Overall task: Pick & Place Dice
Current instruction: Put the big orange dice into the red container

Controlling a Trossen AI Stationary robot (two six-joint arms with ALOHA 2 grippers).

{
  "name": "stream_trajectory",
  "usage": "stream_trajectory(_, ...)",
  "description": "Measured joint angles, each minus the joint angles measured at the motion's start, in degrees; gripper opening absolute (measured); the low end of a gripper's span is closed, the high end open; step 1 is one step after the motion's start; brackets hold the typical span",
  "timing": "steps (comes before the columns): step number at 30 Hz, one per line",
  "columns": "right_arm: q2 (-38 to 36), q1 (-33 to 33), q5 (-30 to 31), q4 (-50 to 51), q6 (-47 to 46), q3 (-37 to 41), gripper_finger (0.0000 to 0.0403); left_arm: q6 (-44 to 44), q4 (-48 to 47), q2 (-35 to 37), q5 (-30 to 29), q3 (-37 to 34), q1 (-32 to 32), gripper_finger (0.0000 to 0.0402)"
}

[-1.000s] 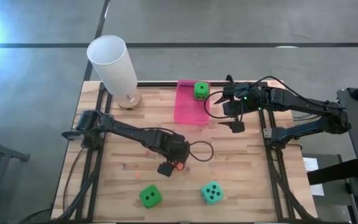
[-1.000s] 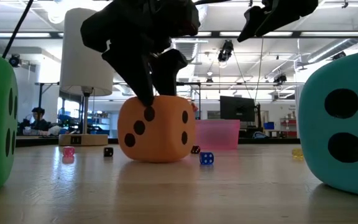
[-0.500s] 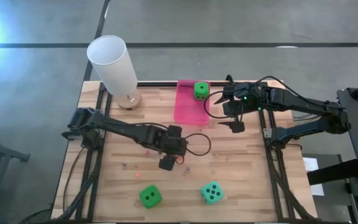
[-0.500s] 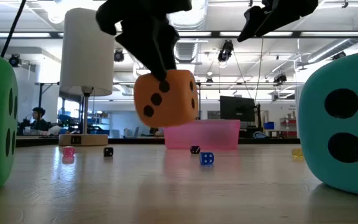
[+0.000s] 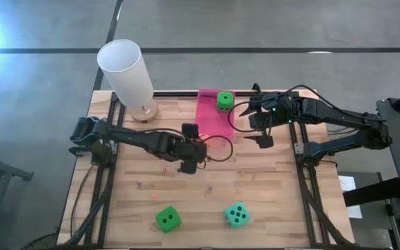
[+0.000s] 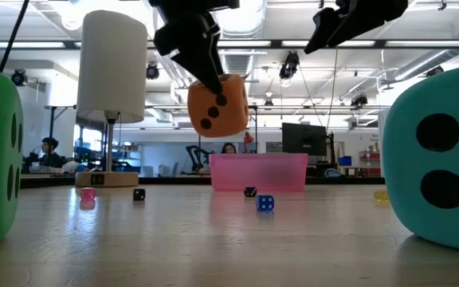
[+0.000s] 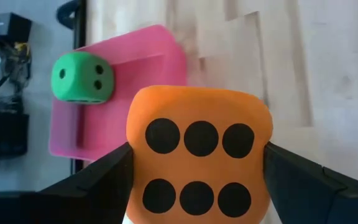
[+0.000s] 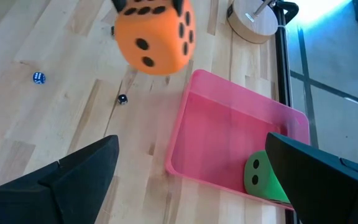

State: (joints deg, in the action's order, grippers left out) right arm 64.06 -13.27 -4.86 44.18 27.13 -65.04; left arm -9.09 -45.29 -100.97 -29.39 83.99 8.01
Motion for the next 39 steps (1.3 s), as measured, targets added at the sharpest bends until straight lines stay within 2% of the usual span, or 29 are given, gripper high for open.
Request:
stream_trajectory(16,0.0,0.0,0.0,0.0,0.0,0.0,0.0400,-2.9,0.4,0.0,-1.1,0.0,-8.4,0.0301)
stream_trajectory(39,0.0,0.0,0.5,-0.5,2.1,0.0,0.0400,-3.1,0.7,0.0,-1.1,0.0,-9.0,0.0302)
